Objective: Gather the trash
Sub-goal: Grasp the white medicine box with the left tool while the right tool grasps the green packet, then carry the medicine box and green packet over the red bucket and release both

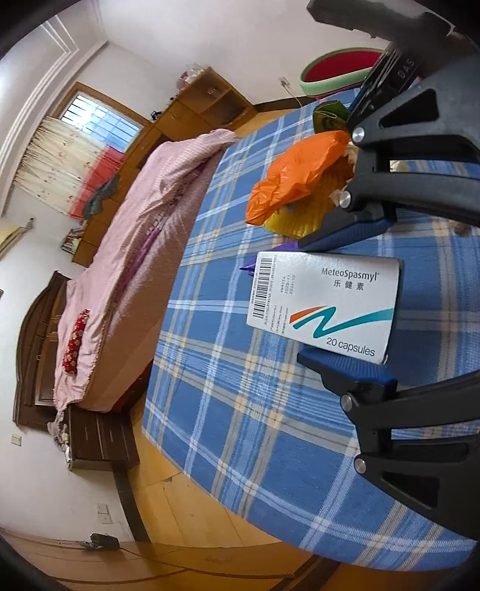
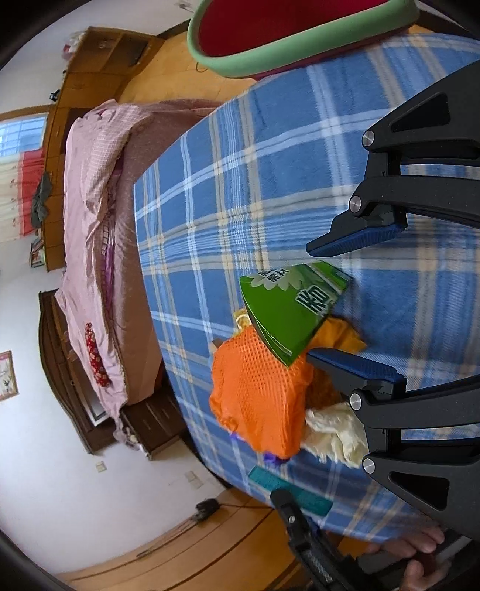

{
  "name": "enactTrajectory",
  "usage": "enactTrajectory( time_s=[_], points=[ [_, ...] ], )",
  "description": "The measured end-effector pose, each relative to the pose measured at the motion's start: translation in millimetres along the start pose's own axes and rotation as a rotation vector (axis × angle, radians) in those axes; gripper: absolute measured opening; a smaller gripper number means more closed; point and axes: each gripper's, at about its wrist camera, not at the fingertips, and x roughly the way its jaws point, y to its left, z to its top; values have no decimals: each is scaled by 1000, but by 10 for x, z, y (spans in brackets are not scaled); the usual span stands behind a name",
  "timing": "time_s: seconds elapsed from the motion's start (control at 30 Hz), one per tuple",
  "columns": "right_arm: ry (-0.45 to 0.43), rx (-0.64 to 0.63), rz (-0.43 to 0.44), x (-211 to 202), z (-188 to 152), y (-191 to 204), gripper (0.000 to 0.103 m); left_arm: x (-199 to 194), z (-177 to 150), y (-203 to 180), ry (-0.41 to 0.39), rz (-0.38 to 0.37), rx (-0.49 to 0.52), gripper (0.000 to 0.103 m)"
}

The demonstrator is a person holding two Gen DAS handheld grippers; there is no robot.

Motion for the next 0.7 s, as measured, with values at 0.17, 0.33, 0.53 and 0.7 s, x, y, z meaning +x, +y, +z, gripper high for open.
enactTrajectory(
  time_s=[0.17, 0.33, 0.53, 0.7],
  points=[
    [-7, 54, 7, 86, 29, -99, 52, 37, -24, 18, 11, -35, -3, 54],
    [-10, 81, 4, 111, 26, -168, 27, 56, -42, 17, 21, -55, -8, 54],
    [-14, 114, 1, 71, 3, -242, 10, 63, -56, 3, 23, -54, -5, 54],
    [-40, 132, -9, -69, -30, -264, 7, 17, -75, -43, 23, -50, 10, 54]
  ],
)
